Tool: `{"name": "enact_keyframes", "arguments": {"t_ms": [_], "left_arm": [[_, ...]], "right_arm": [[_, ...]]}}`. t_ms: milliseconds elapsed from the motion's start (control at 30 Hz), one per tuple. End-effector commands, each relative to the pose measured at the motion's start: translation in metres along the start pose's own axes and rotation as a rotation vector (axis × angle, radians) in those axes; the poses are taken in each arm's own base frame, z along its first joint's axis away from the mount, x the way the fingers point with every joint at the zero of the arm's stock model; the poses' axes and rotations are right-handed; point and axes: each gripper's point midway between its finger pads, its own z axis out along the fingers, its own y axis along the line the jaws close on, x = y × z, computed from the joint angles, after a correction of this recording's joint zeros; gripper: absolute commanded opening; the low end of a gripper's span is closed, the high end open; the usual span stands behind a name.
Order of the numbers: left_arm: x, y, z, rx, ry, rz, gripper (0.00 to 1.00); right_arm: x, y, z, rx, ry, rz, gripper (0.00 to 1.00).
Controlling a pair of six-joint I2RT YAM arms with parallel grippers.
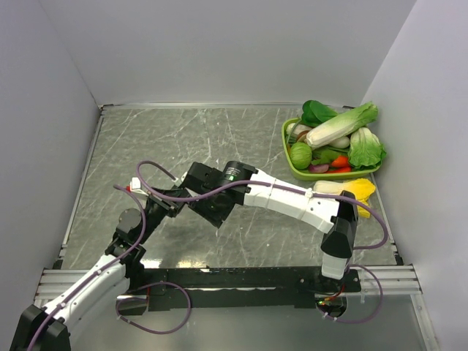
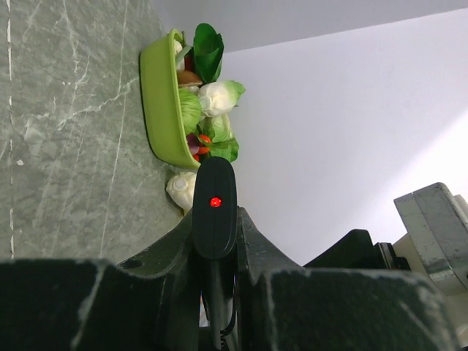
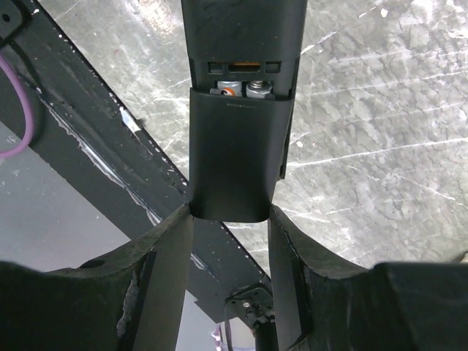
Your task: Load the batteries into the remote control
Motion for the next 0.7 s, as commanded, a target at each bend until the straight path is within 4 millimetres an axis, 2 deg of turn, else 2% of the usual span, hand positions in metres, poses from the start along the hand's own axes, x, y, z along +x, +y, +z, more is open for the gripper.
{"name": "enact_keyframes", "arguments": {"t_ms": [0, 333, 667], "left_arm": [[-0.0081, -0.0292, 0.0028, 0.068, -0.029, -0.046, 0.02], [-0.0065, -0.0316, 0.0029, 0.077, -0.019, -0.068, 0.02], [0.0008, -0.0342, 0.0032, 0.092, 0.024, -0.036, 0.02]], "right_arm": [[-0.0066, 0.0022, -0.0052, 0.012, -0.004, -0.019, 0.18], [-0.0068, 0.0011, -0.0038, 0.026, -0.011, -0.024, 0.21], [-0.0092, -0.0052, -0.0122, 0.053, -0.023, -0.058, 0.21]]}}
